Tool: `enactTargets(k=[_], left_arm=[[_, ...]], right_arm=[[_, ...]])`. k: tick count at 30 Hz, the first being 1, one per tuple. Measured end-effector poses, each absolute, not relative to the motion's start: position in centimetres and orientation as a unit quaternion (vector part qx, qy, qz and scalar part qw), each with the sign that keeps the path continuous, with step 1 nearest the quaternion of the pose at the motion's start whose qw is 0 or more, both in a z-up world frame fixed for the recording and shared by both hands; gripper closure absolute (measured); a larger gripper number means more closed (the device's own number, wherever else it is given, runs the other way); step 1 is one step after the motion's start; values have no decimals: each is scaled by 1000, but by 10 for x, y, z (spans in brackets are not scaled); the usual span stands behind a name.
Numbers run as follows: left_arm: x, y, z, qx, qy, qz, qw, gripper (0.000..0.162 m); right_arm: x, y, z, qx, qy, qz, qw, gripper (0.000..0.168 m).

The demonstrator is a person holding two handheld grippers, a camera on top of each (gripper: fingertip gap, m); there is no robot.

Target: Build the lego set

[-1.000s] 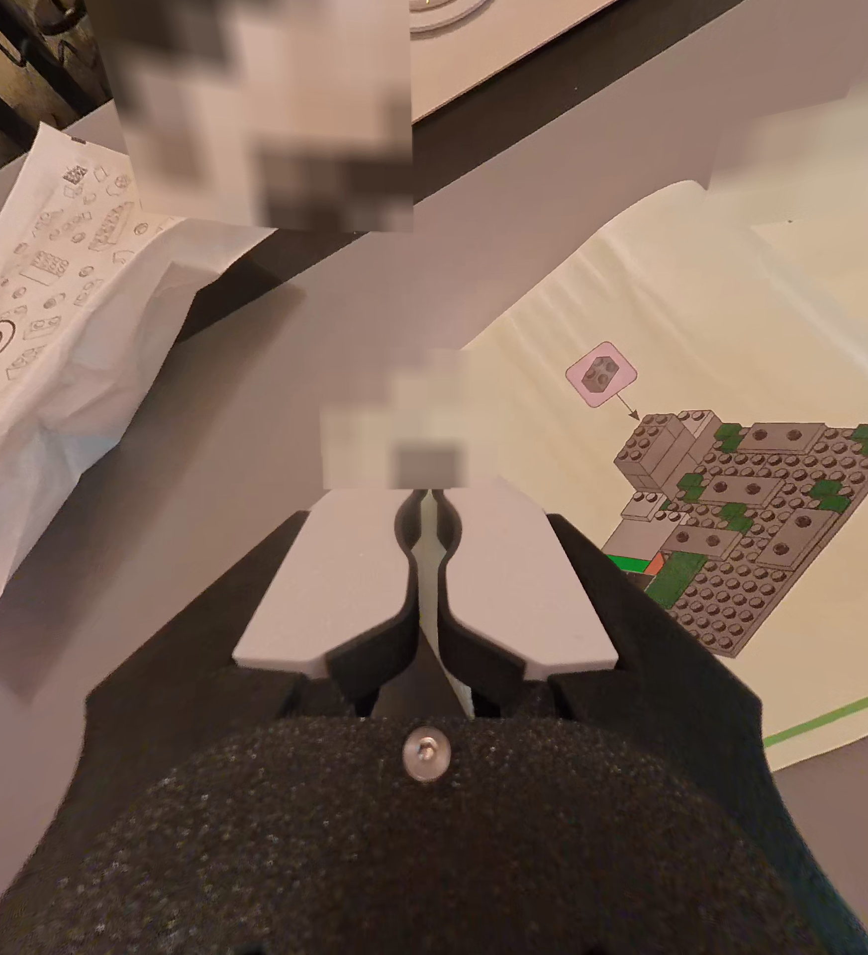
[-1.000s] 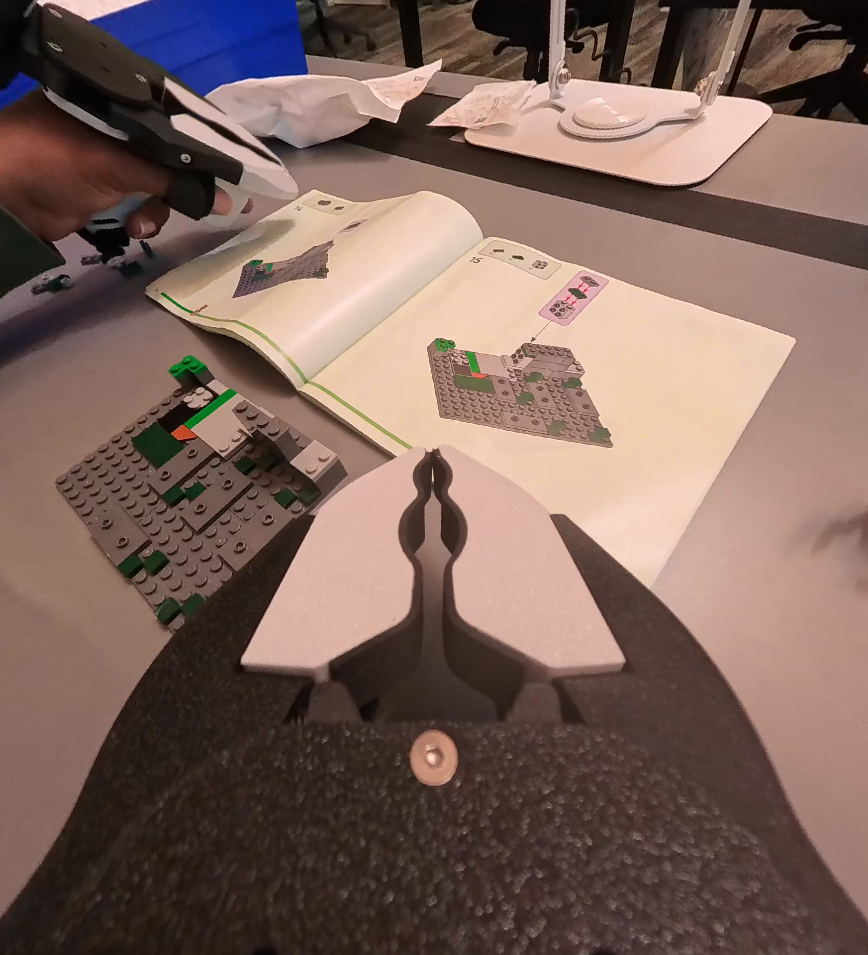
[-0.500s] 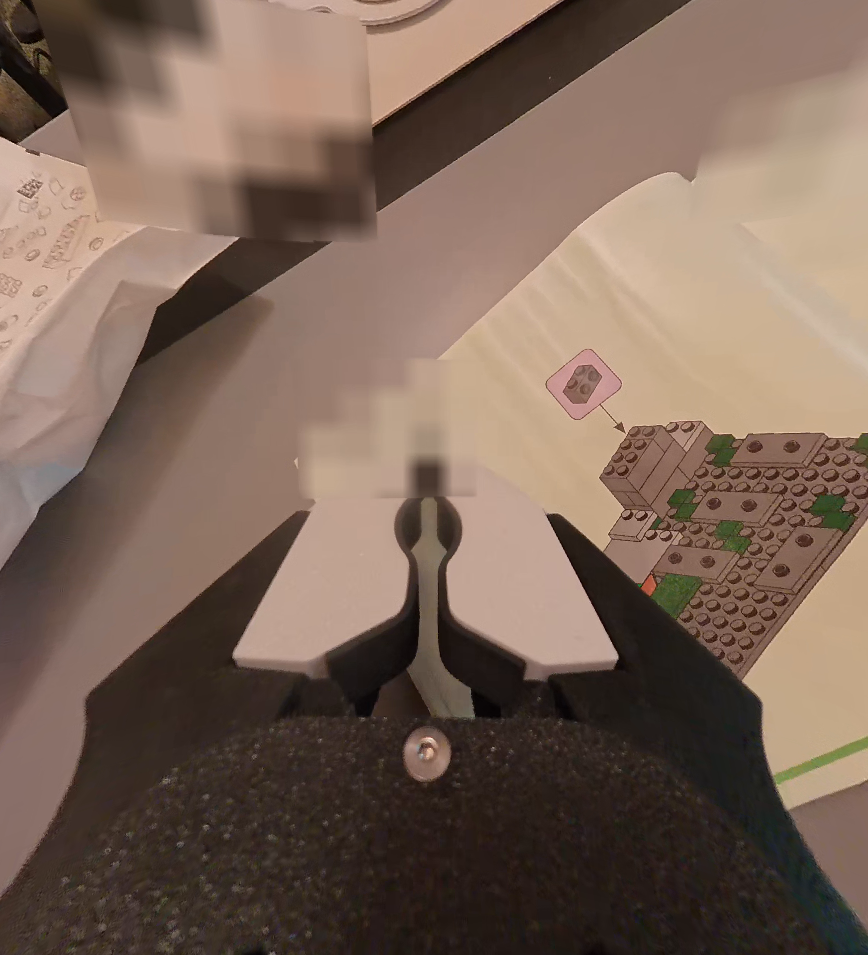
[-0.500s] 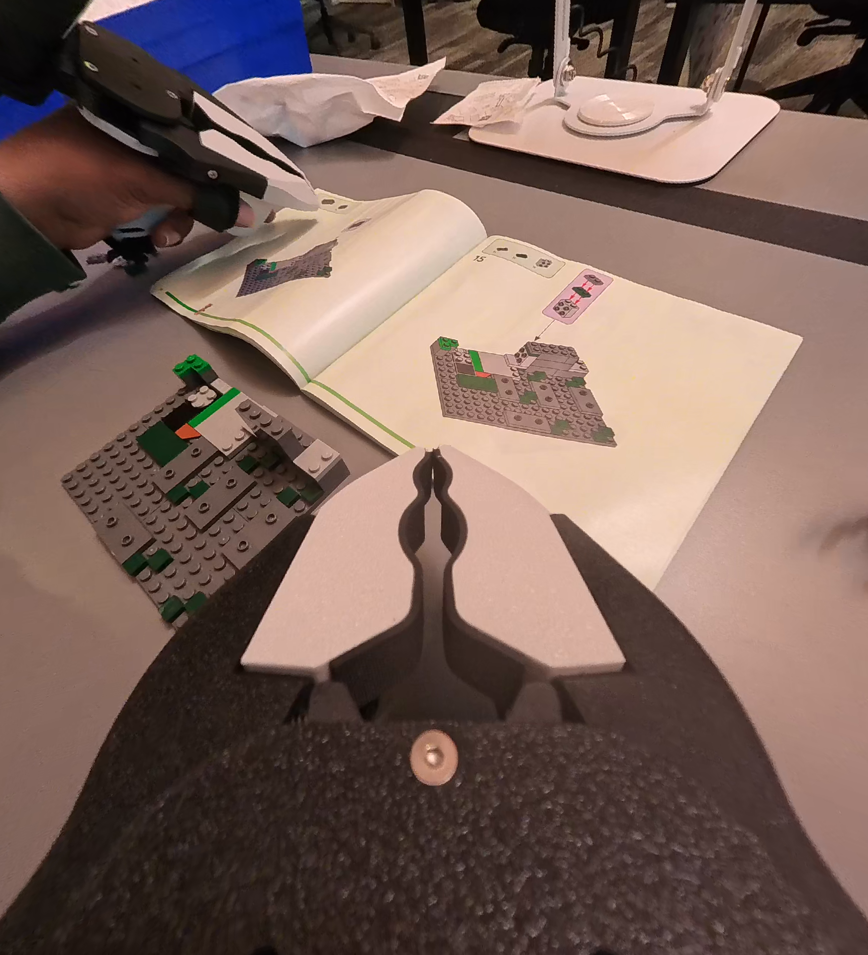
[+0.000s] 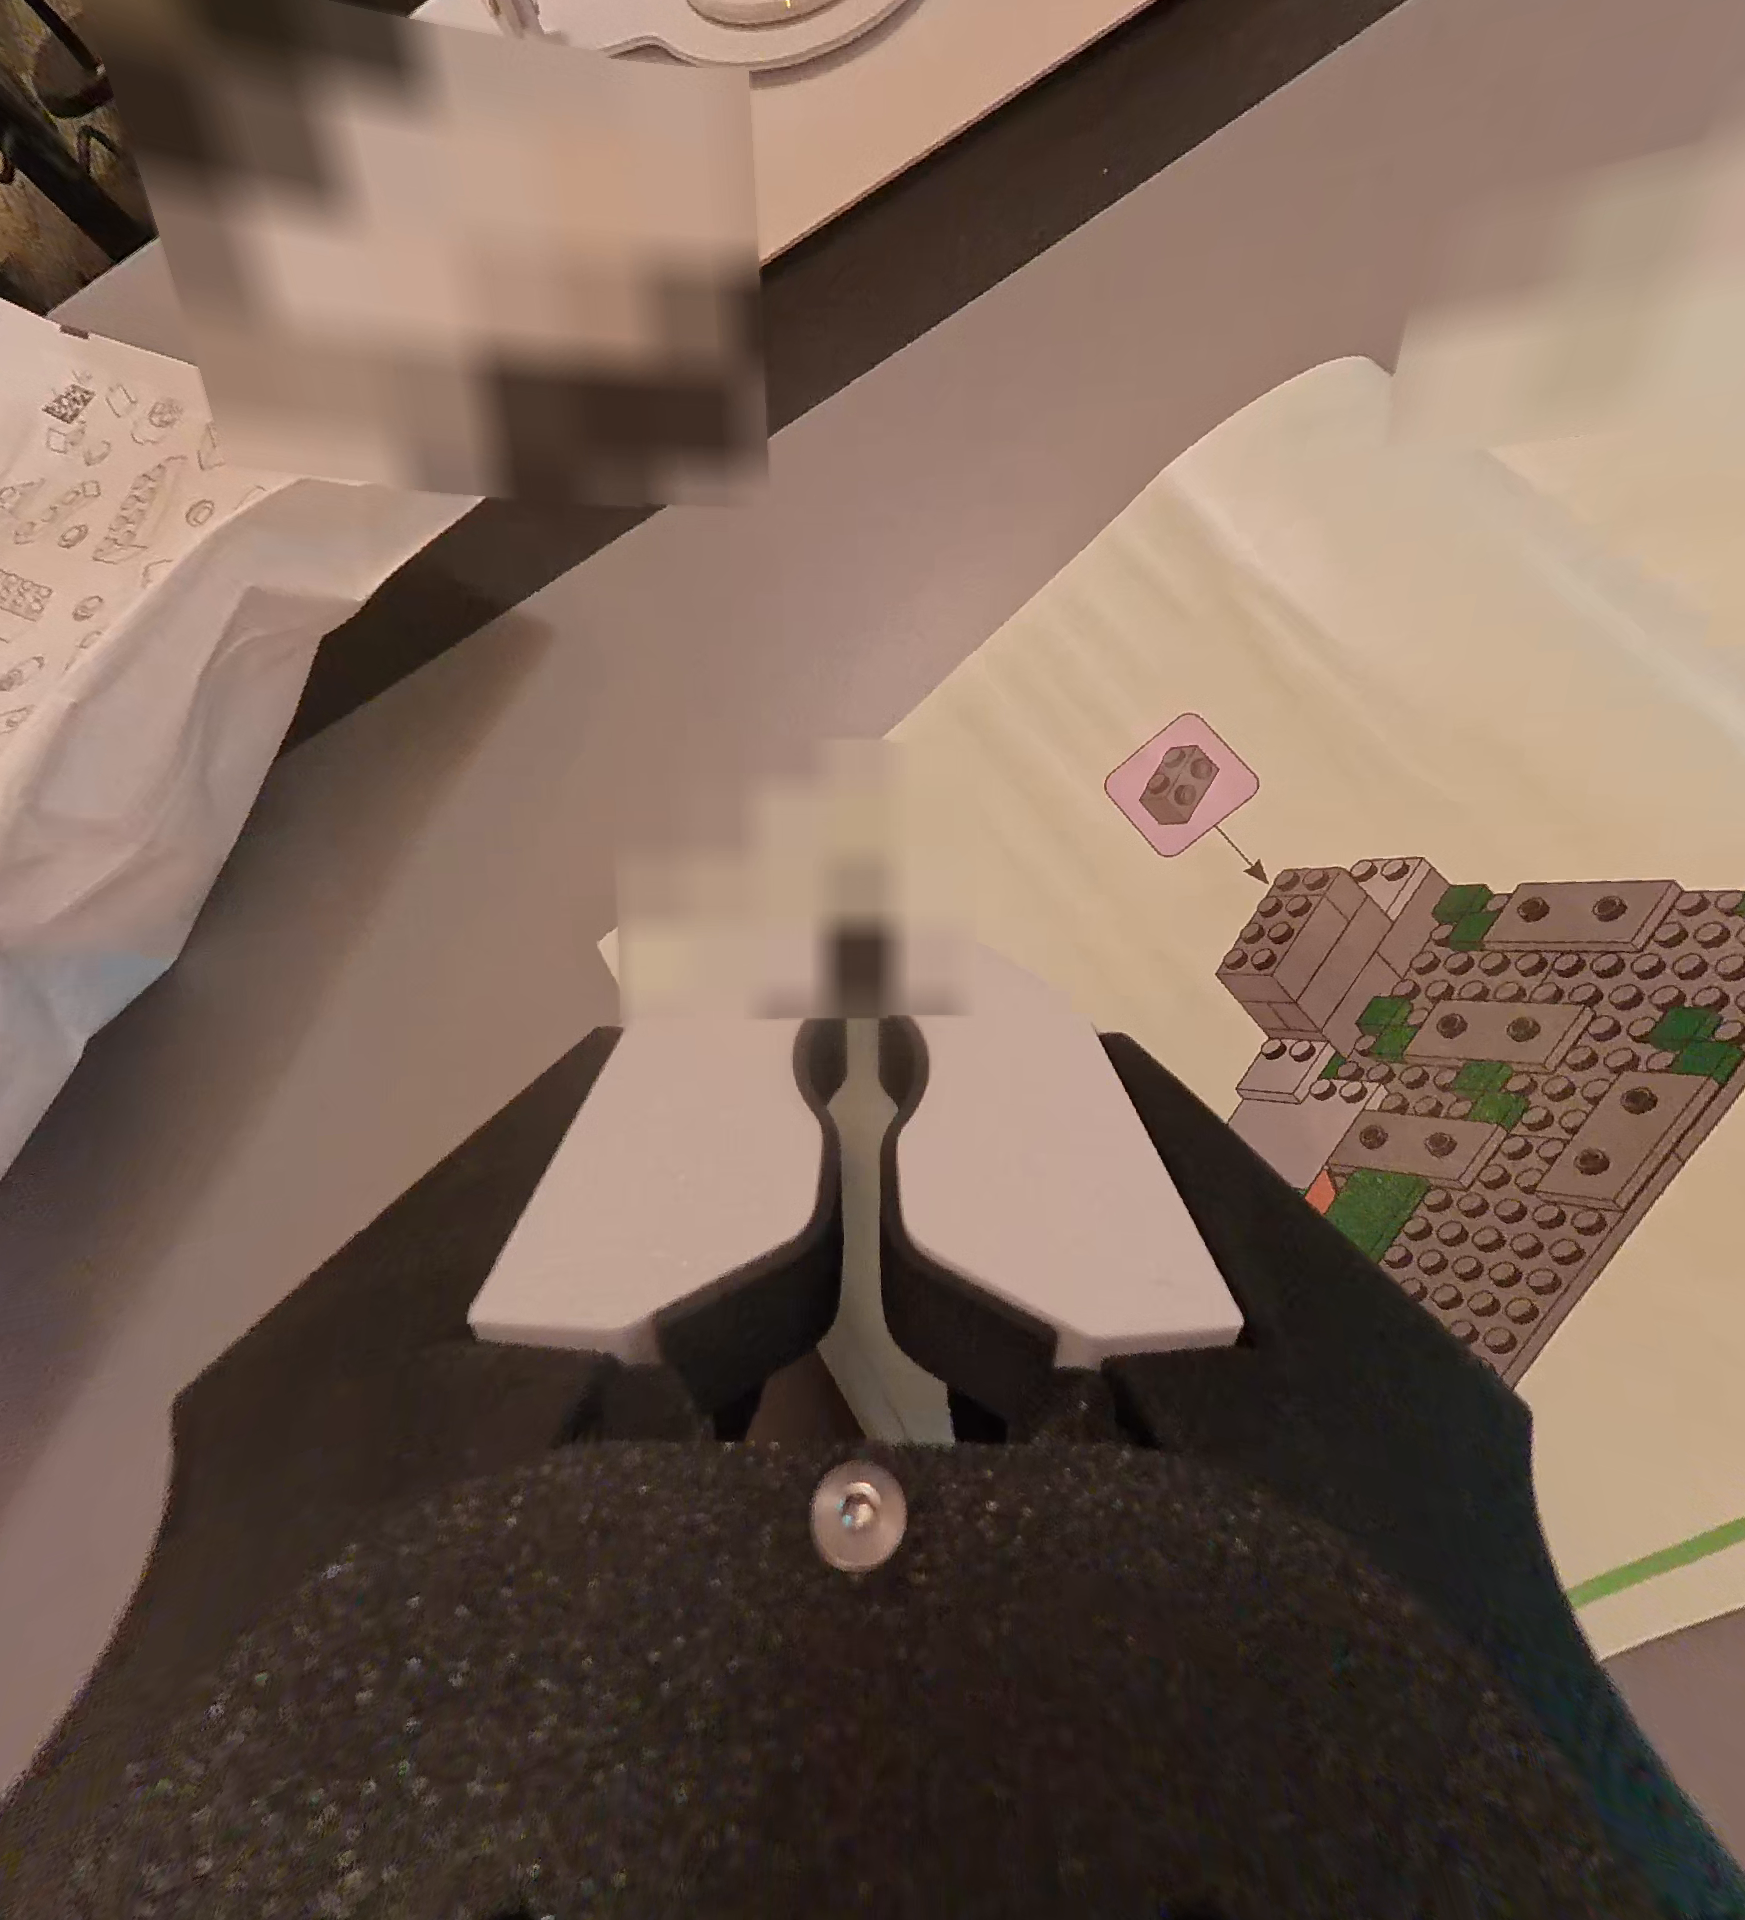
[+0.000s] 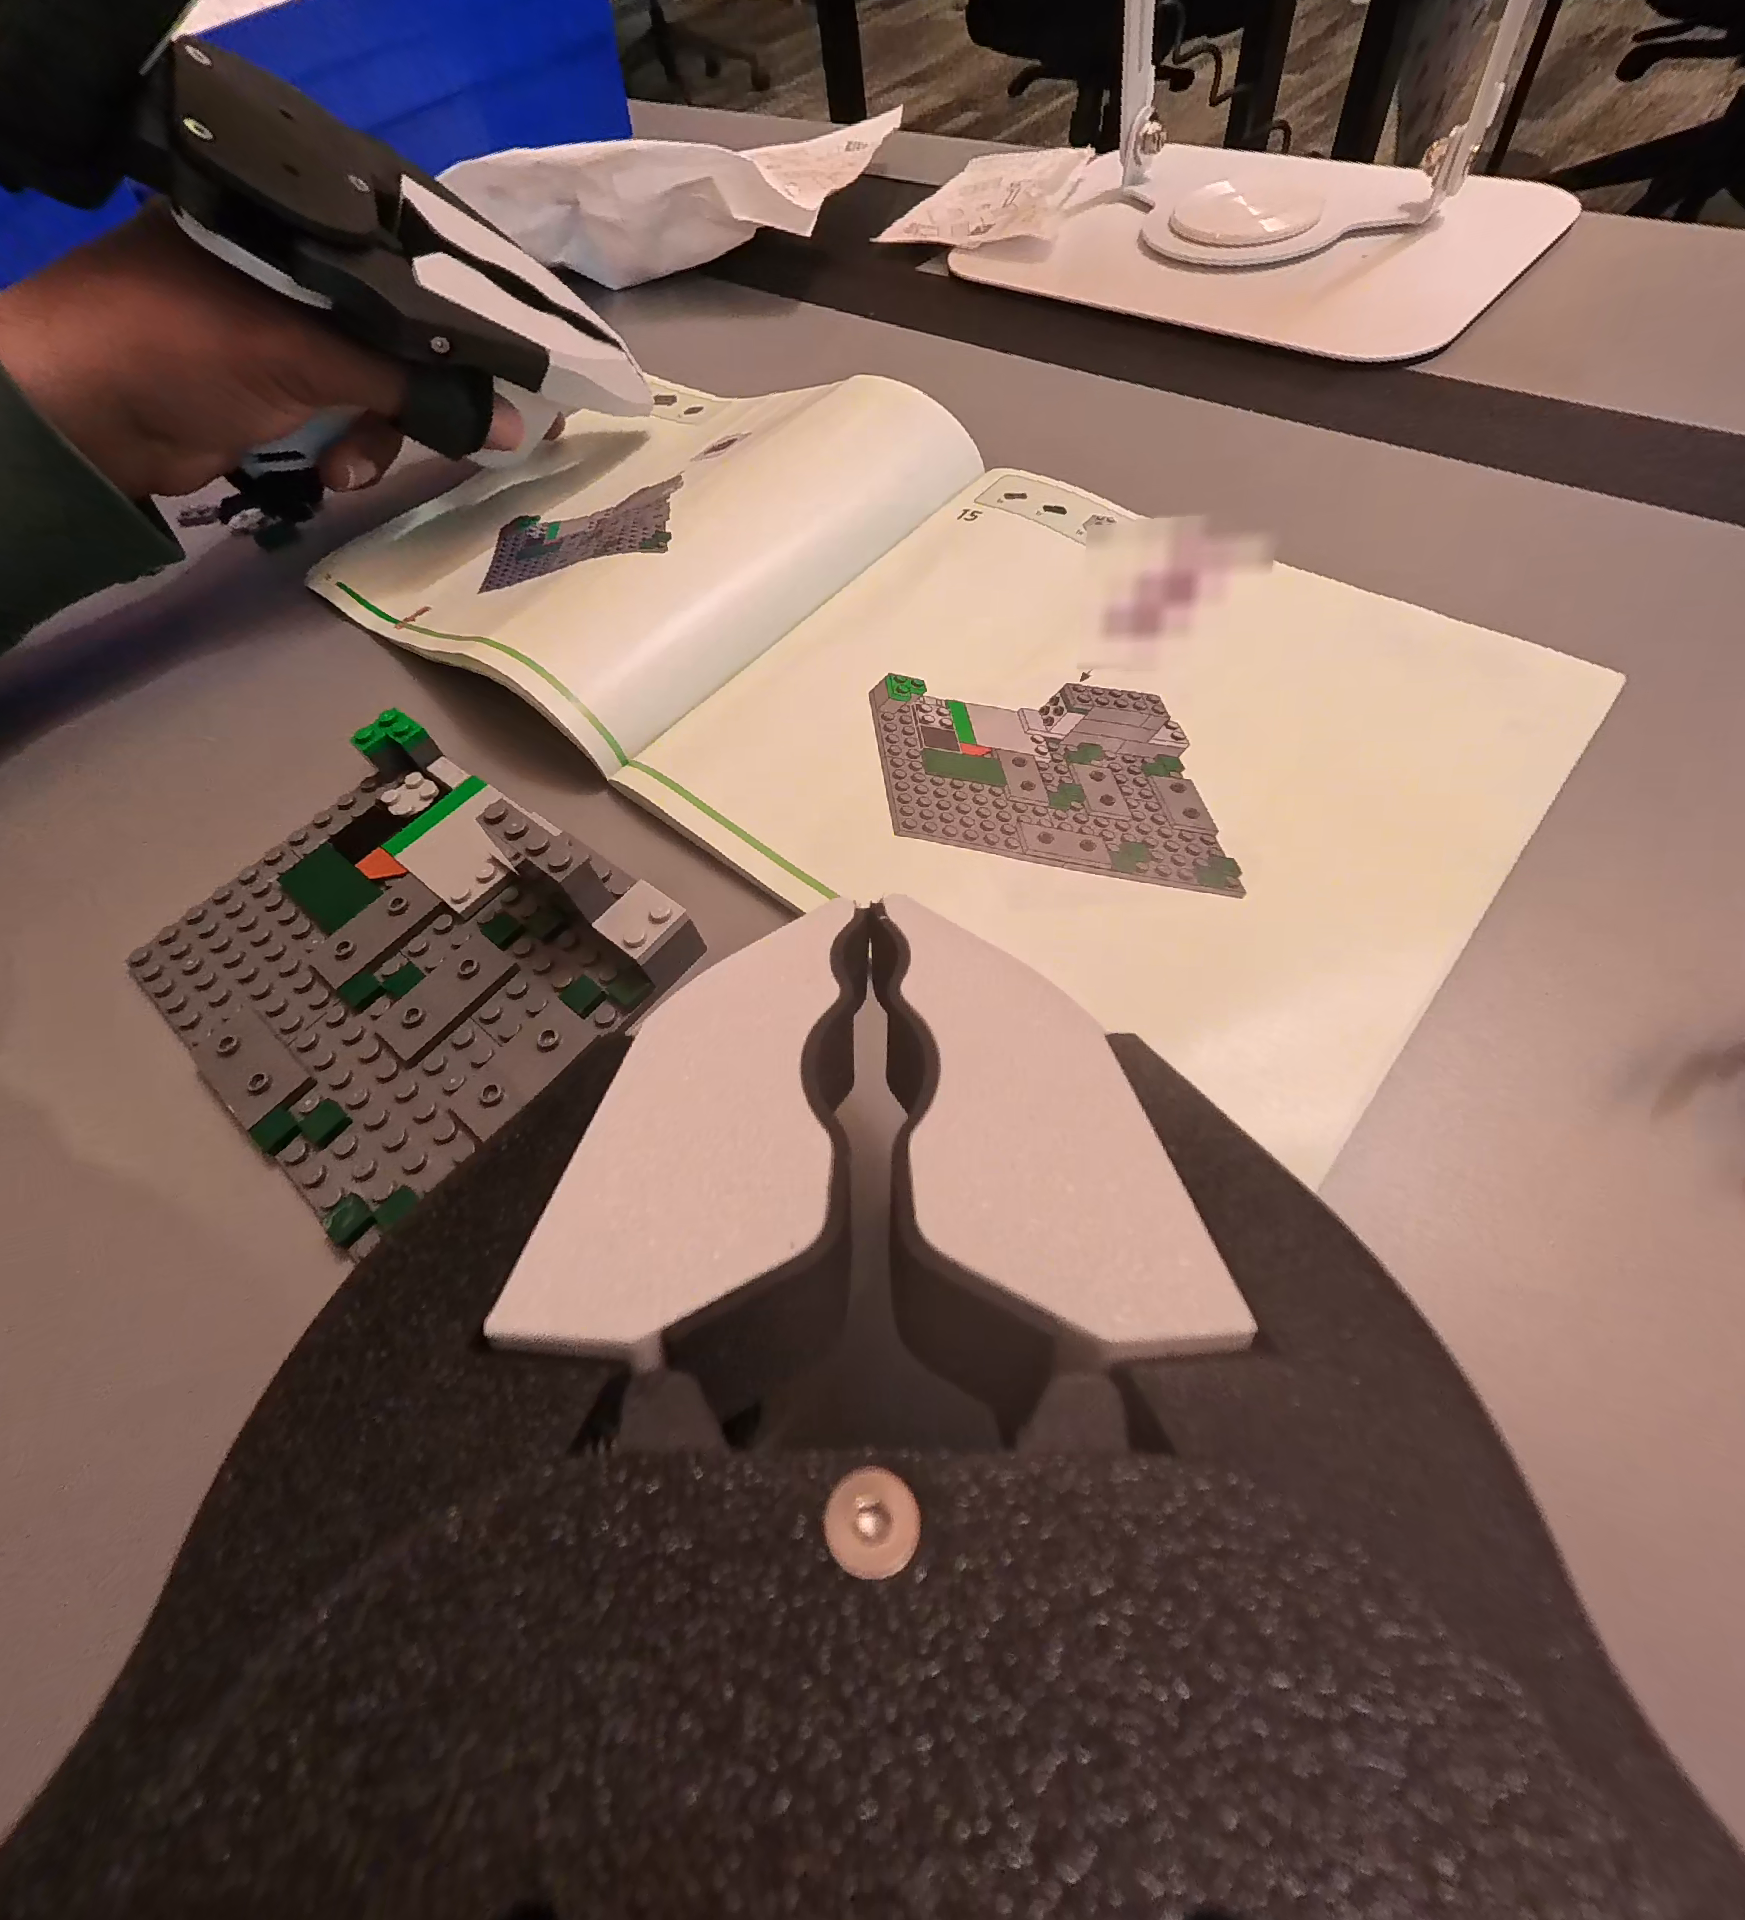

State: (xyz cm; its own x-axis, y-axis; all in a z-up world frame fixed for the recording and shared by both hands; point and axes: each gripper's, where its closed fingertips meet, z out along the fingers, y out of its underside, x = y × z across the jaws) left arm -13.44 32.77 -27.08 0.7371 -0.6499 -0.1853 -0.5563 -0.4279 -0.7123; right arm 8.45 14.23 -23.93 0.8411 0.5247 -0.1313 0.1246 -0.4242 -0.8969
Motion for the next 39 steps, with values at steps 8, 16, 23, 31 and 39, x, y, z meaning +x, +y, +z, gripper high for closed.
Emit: enactTargets(k=[8,16,23,31,39], left_arm=[[-132,328,-271,-840,363,-58,399,162],[-133,328,-274,-842,363,-59,395,162],[-129,326,-272,-839,368,-58,396,162],[-118,318,-266,-832,379,-75,397,162],[-96,300,-265,-824,408,-94,382,162]], right_arm=[[84,142,-239,-820,-198,201,499,168],[84,142,-239,-821,-196,203,496,168],[84,141,-240,-823,-195,203,494,168],[84,141,-240,-823,-196,203,493,168],[84,141,-240,-823,-196,205,492,168]])
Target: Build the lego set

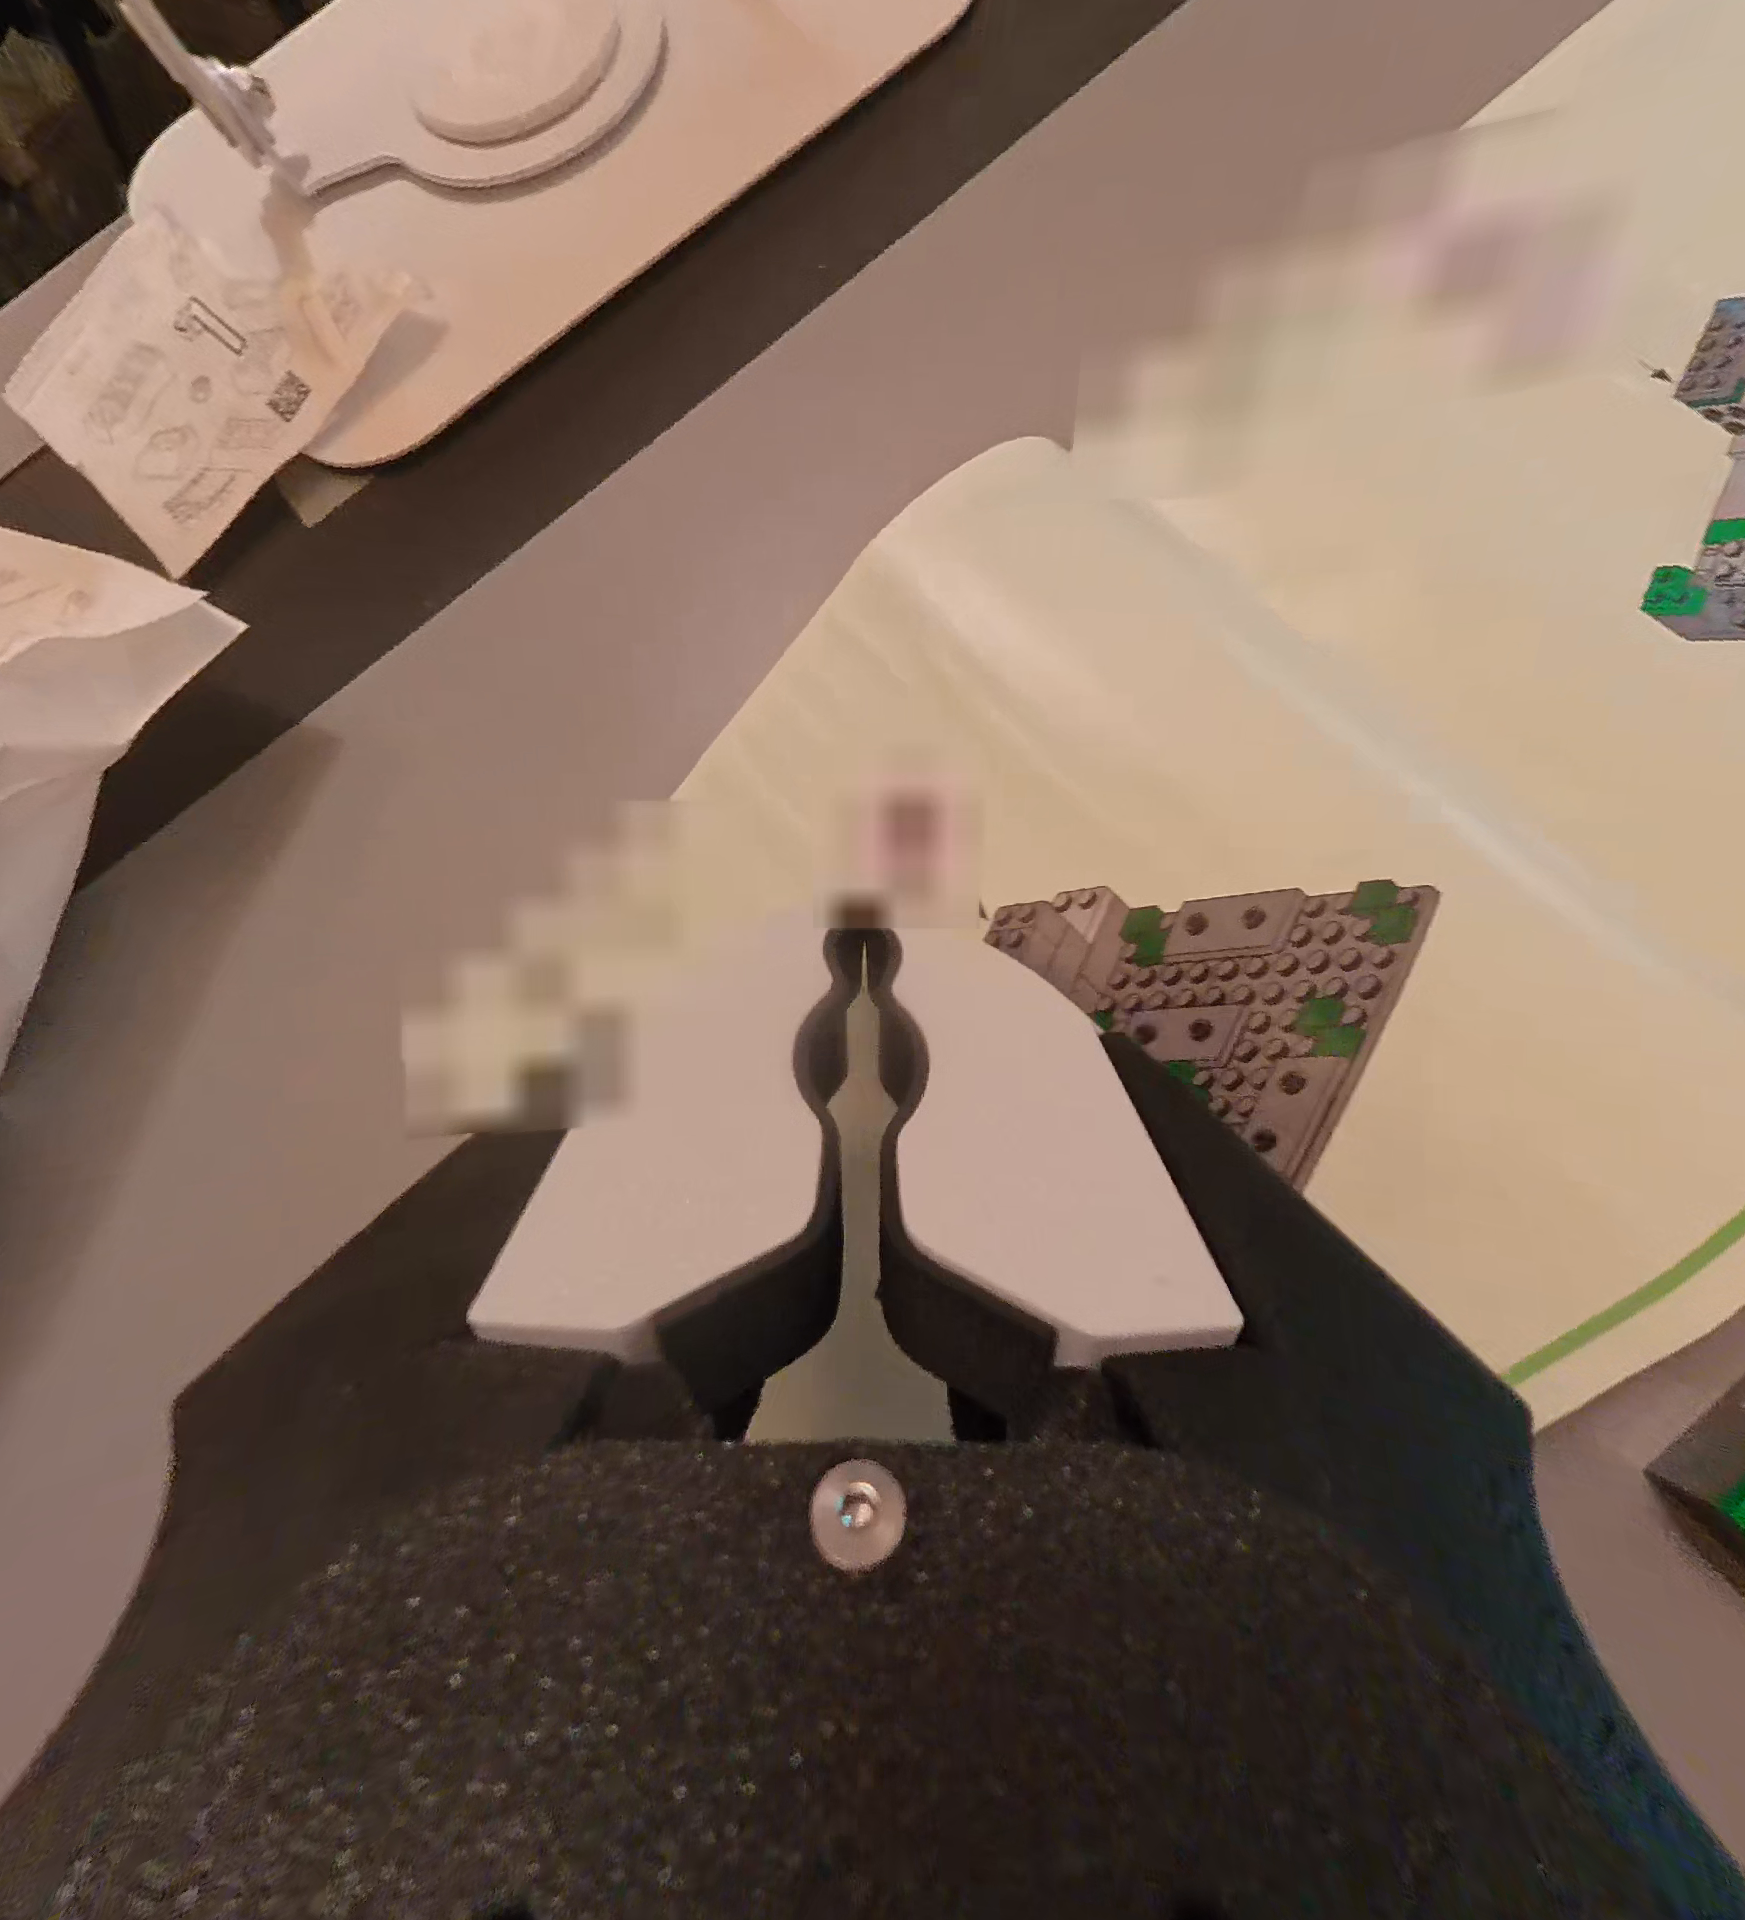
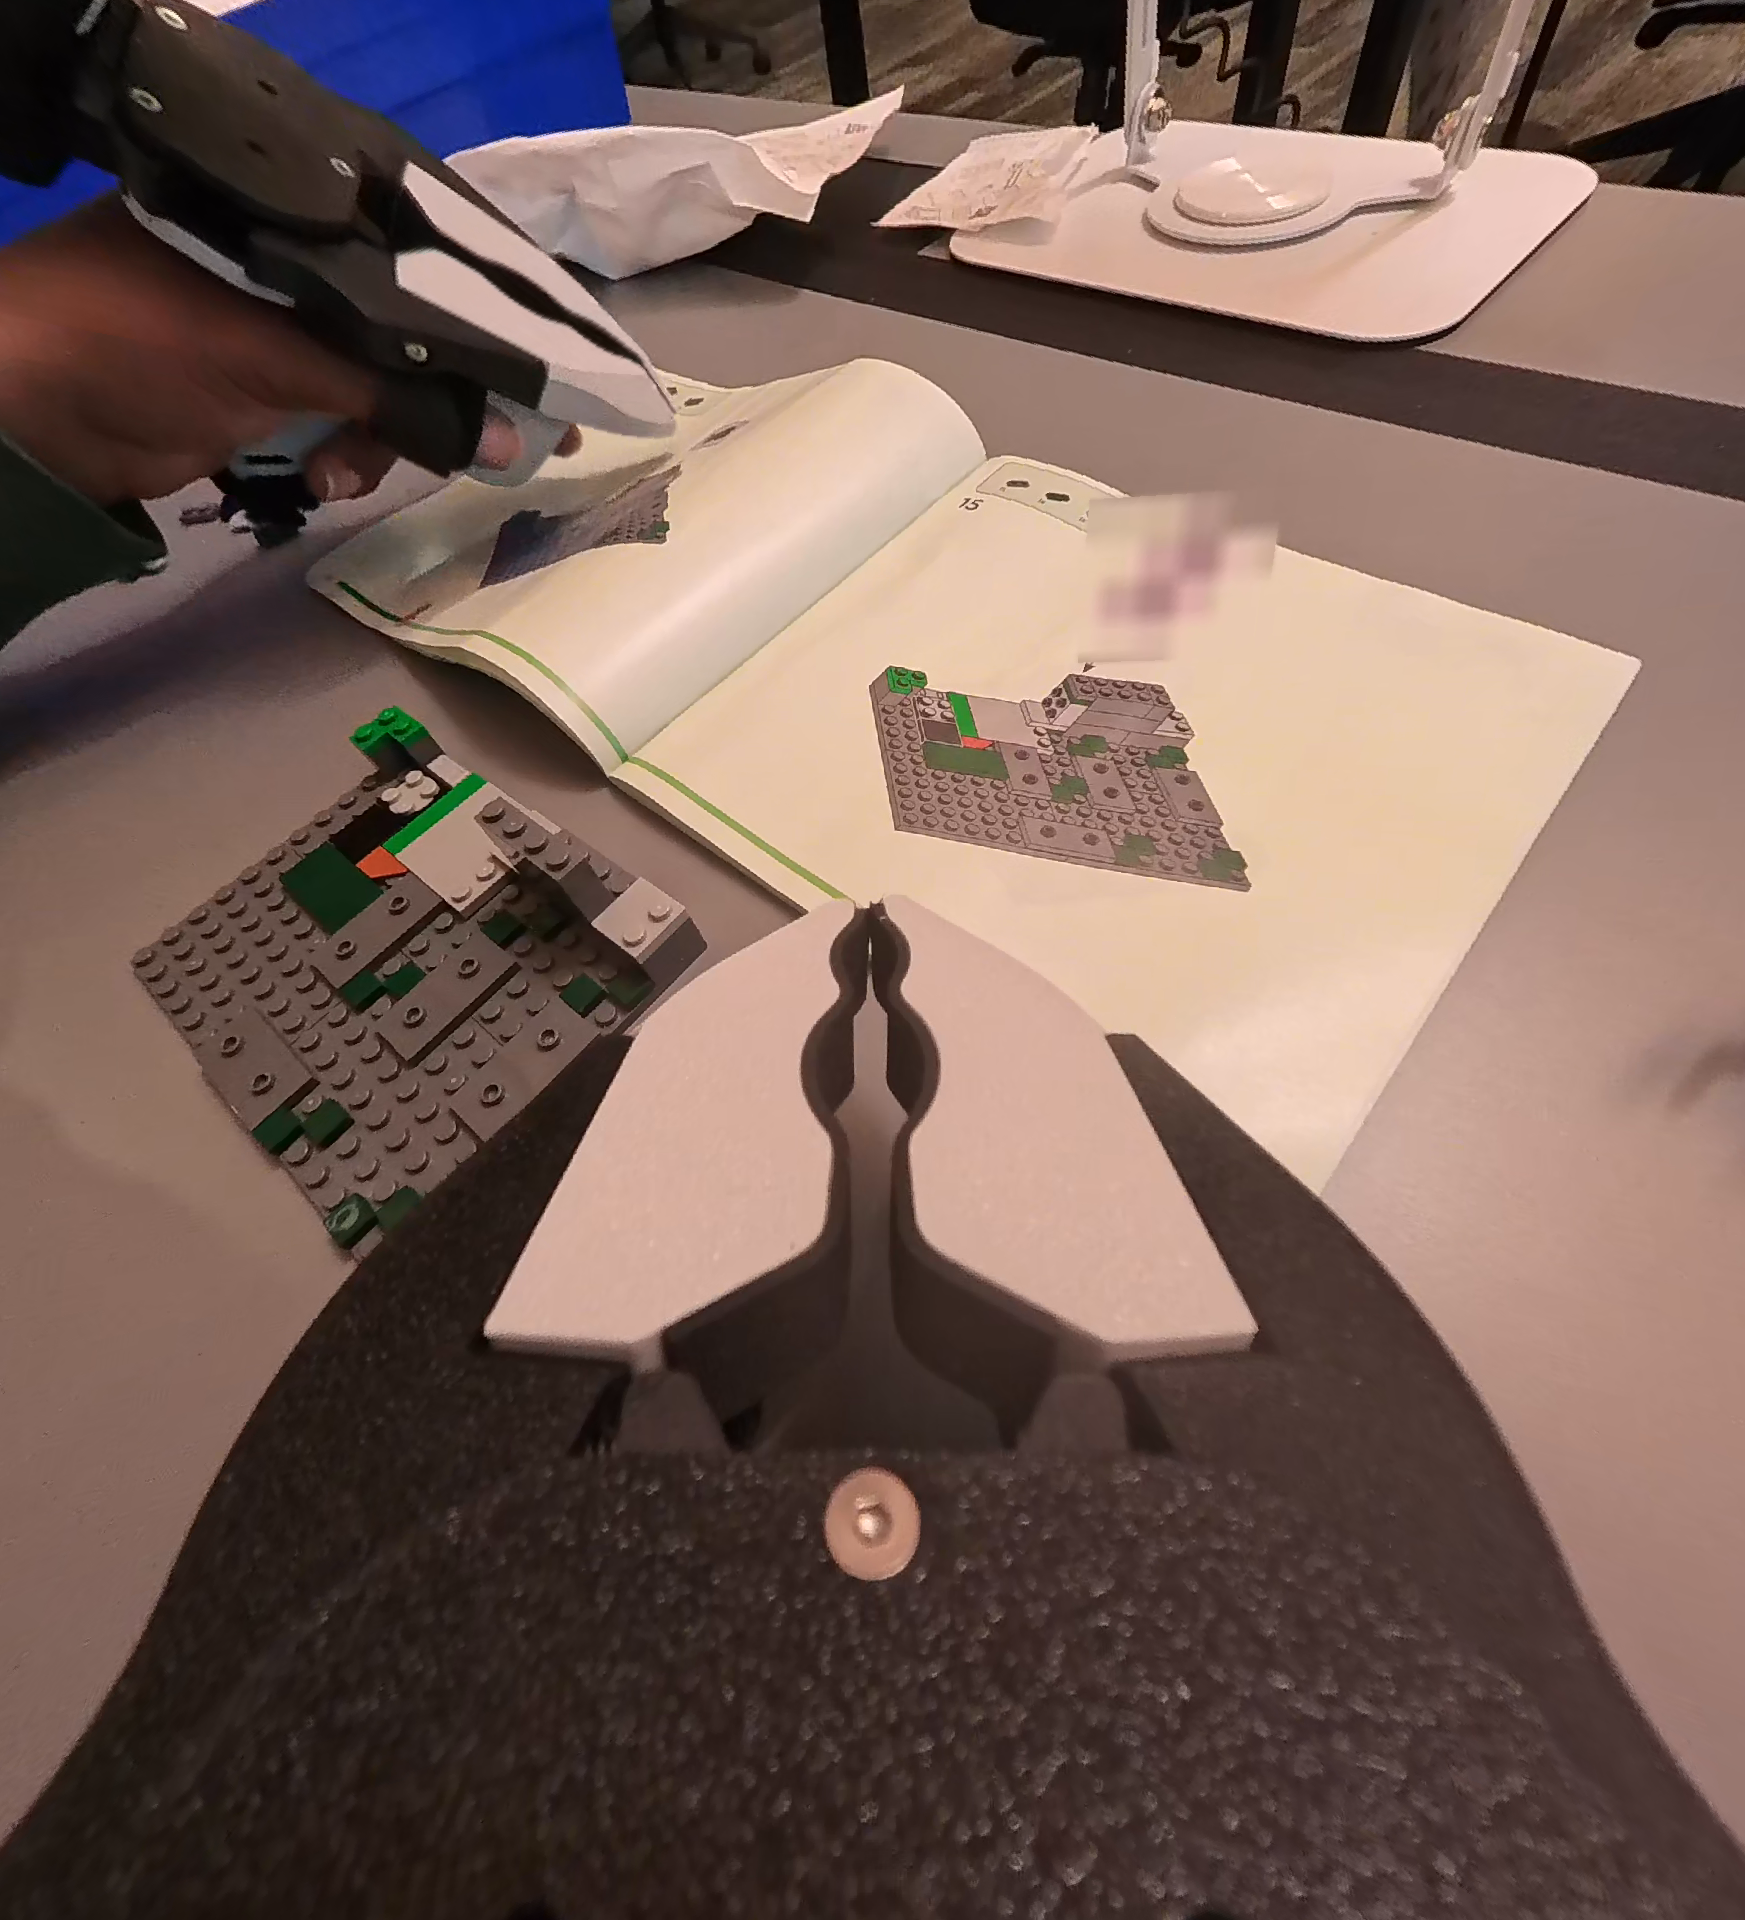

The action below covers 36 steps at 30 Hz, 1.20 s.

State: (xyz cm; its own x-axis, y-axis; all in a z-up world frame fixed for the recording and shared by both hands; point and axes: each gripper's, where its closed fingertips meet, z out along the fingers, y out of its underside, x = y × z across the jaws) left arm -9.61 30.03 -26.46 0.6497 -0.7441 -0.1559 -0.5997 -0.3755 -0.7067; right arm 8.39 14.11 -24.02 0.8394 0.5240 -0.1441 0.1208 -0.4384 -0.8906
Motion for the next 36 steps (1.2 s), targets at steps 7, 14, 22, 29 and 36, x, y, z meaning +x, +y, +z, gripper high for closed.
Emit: enactTargets(k=[7,14,22,29,36], left_arm=[[-86,293,-269,-820,427,-87,371,162],[-84,291,-270,-820,431,-86,367,162],[-85,290,-271,-821,433,-83,362,162],[-86,289,-272,-821,435,-81,361,162],[-87,288,-267,-819,433,-80,368,162]], right_arm=[[83,141,-240,-822,-197,206,493,168],[83,141,-241,-822,-198,206,492,168],[83,142,-241,-823,-198,206,491,168],[84,142,-241,-822,-197,206,492,168],[86,144,-241,-823,-190,203,495,168]])
